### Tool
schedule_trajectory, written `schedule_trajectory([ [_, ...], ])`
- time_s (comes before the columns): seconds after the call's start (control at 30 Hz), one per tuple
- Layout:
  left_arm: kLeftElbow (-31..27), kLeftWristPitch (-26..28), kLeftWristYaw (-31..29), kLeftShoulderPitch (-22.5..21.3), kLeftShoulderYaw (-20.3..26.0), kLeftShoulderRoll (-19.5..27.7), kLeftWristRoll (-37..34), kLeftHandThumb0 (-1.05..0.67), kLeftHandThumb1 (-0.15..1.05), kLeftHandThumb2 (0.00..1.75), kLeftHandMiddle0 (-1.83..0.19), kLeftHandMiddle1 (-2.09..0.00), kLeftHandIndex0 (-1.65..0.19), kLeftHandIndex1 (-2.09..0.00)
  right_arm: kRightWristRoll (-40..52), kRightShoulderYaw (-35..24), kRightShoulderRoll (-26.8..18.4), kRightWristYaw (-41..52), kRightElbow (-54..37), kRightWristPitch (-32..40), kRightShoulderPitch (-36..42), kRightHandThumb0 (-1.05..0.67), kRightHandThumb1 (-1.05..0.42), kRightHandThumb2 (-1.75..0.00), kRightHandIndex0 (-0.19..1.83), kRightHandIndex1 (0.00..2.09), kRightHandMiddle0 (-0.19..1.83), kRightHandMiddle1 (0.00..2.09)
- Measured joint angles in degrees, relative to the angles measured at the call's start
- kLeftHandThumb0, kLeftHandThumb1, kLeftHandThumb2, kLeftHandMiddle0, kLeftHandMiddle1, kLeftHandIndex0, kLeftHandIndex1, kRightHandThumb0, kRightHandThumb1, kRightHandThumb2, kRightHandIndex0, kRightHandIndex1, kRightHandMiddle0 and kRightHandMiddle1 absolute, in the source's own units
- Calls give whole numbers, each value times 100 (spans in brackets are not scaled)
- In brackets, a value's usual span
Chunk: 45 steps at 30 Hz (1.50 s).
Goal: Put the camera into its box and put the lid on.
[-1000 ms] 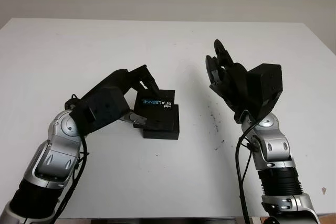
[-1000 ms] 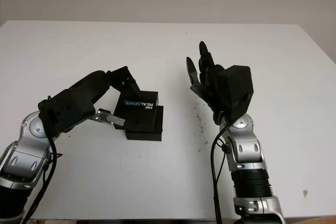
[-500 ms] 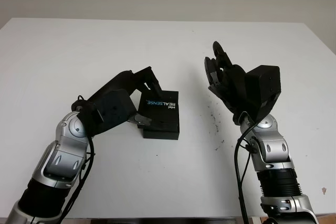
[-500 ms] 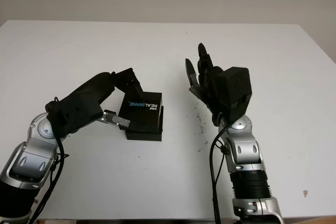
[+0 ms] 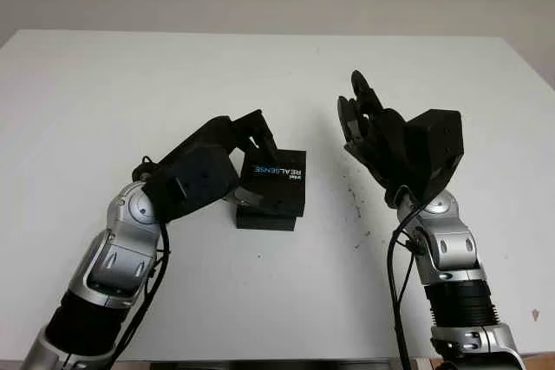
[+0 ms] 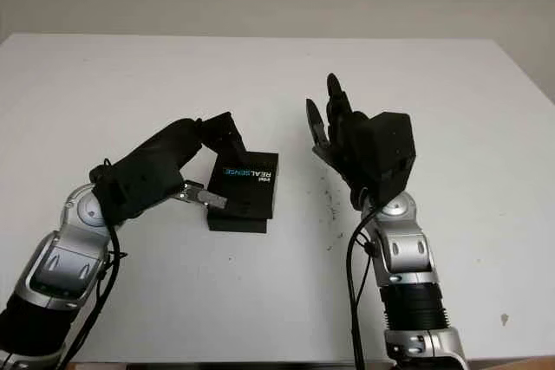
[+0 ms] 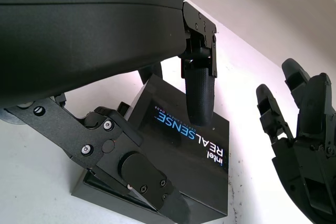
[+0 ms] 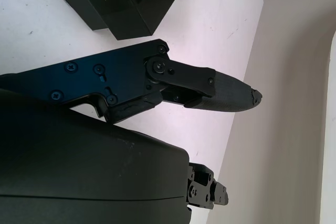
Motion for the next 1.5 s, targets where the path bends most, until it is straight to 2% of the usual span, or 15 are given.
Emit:
schedule_trajectory([
  [0.4,-46,235,-53,1,-21,-3,104,-24,103,6,-45,-198,-21,-190,-17,-2,0,31,-1,-1,4,-70,-105,-62,-15,5,-15,6],
  [0.73,-349,638,-184,32,-21,161,267,-25,103,5,-44,-196,-17,-185,-15,-7,6,36,-1,-2,9,-70,-105,-62,-15,5,-16,6],
  [1.0,-478,686,-225,197,-21,201,301,-26,104,5,-48,-193,-18,-182,-15,-9,19,31,-1,-2,14,-71,-105,-60,-15,5,-16,5],
  [1.5,-455,656,-131,226,-103,141,356,-27,104,5,-46,-194,-16,-185,-15,-11,20,34,-1,-2,19,-70,-105,-61,-15,5,-16,5],
])
